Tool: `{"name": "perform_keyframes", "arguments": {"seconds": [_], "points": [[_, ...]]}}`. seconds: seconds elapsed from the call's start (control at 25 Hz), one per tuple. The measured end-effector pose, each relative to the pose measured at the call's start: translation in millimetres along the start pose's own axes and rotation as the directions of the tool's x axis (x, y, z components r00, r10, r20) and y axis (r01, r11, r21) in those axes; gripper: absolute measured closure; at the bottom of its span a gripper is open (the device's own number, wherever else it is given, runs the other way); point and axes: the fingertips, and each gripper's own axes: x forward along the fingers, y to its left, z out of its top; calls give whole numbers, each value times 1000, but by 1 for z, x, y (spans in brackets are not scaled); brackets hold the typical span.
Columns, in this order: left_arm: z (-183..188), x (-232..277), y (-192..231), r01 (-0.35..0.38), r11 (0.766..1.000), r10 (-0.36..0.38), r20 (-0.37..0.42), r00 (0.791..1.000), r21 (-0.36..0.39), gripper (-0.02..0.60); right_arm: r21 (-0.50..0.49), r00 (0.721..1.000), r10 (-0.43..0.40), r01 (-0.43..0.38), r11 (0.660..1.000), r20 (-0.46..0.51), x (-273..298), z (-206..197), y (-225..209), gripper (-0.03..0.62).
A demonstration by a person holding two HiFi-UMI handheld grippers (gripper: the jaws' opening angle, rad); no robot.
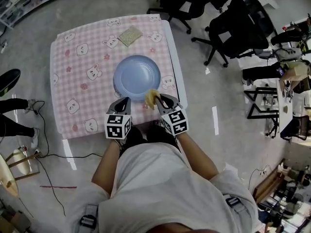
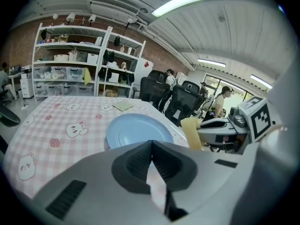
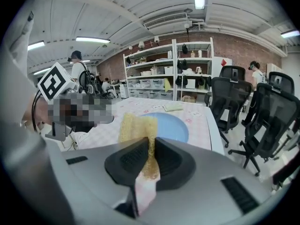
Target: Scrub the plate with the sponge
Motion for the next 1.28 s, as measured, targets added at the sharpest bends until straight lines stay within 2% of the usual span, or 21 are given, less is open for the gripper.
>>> {"name": "perform_keyframes", "arguments": {"seconds": [0.2, 0.36, 0.6, 0.76, 0.96, 1.28], "points": [[23, -2, -14, -41, 999, 41, 48, 998, 2, 569, -28, 996, 42, -40, 999, 80, 0, 28, -7, 550], [53, -5, -35, -61, 998, 61, 126, 990, -1, 569, -32, 985, 41, -36, 999, 165, -12, 58, -25, 550], [106, -19, -56, -112, 992, 95, 248, 964, 57, 569, -56, 954, 24, -8, 998, 298, -39, 109, -48, 549], [139, -28, -75, -119, 988, 83, 311, 947, 101, 569, -93, 927, 16, 21, 995, 374, -63, 142, -56, 549], [169, -47, -77, -146, 984, 95, 387, 917, 104, 569, -107, 886, 5, 51, 993, 464, -84, 182, -58, 549], [213, -92, -75, -221, 968, 129, 520, 845, 121, 569, -127, 823, -8, 97, 987, 568, -118, 230, -58, 549]]}}
